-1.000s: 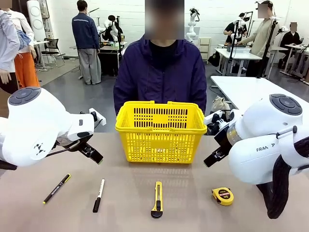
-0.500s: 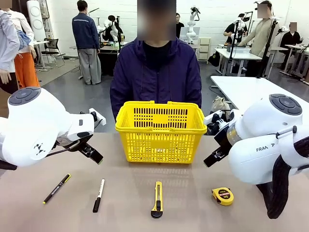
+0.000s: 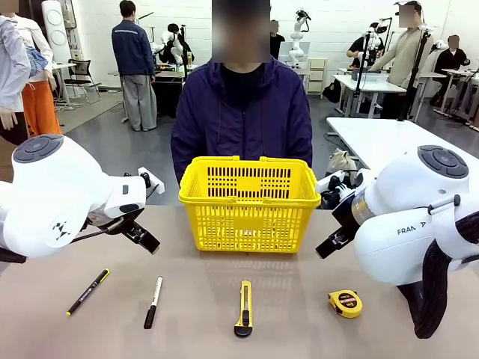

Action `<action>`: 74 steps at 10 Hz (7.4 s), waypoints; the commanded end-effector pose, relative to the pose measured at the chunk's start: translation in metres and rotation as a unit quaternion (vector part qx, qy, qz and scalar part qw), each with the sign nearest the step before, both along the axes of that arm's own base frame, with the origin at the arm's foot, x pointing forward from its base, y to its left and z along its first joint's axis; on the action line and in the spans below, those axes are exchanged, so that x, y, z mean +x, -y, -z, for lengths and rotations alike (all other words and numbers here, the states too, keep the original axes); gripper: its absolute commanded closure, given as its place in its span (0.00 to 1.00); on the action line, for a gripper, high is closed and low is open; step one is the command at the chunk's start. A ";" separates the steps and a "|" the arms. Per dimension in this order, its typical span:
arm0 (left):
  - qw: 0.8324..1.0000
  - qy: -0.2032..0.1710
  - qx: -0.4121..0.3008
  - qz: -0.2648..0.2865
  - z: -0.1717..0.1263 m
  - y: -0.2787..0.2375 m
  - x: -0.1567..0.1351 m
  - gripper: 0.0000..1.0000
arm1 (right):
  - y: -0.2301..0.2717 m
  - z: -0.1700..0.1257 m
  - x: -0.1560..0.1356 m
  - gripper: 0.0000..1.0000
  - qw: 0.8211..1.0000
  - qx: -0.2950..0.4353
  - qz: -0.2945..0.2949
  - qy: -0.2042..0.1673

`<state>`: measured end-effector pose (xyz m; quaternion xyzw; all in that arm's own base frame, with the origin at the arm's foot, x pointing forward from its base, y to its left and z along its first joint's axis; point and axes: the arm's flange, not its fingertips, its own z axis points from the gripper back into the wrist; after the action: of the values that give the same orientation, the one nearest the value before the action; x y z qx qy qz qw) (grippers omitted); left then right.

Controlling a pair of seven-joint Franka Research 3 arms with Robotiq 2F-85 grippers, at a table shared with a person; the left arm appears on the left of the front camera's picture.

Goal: Place the items the person wants into the basket.
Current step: Pick up the item the person points to and place it in the Market Basket.

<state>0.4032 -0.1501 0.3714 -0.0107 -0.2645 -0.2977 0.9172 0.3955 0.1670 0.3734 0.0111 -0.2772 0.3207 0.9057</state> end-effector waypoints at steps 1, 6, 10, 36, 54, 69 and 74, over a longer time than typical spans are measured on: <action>1.000 0.000 0.000 0.000 0.000 0.000 0.000 0.00 | -0.005 -0.022 -0.021 0.00 0.999 -0.027 -0.010 0.032; 0.993 0.067 0.098 0.001 -0.147 0.021 -0.093 0.00 | 0.007 -0.192 -0.122 0.00 0.987 -0.052 0.027 0.148; 0.988 0.113 0.106 0.005 -0.247 0.031 -0.134 0.00 | -0.004 -0.258 -0.146 0.00 0.987 -0.076 0.041 0.137; 0.938 -0.037 -0.340 0.057 -0.265 -0.267 -0.183 0.00 | 0.366 -0.266 -0.133 0.00 0.939 0.332 -0.012 -0.085; 0.940 -0.038 -0.335 0.056 -0.270 -0.265 -0.181 0.00 | 0.380 -0.266 -0.151 0.00 0.939 0.335 0.005 -0.078; 0.940 -0.038 -0.335 0.056 -0.270 -0.265 -0.181 0.00 | 0.174 -0.193 -0.111 0.00 0.923 0.150 0.348 -0.070; 0.940 -0.038 -0.335 0.056 -0.270 -0.265 -0.181 0.00 | 0.086 -0.114 -0.093 0.00 0.920 0.046 0.366 -0.133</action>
<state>0.2225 0.1116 0.6408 -0.3413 -0.3079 -0.2333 0.8569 0.3100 0.0847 0.5120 -0.0238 -0.1834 -0.0477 0.9816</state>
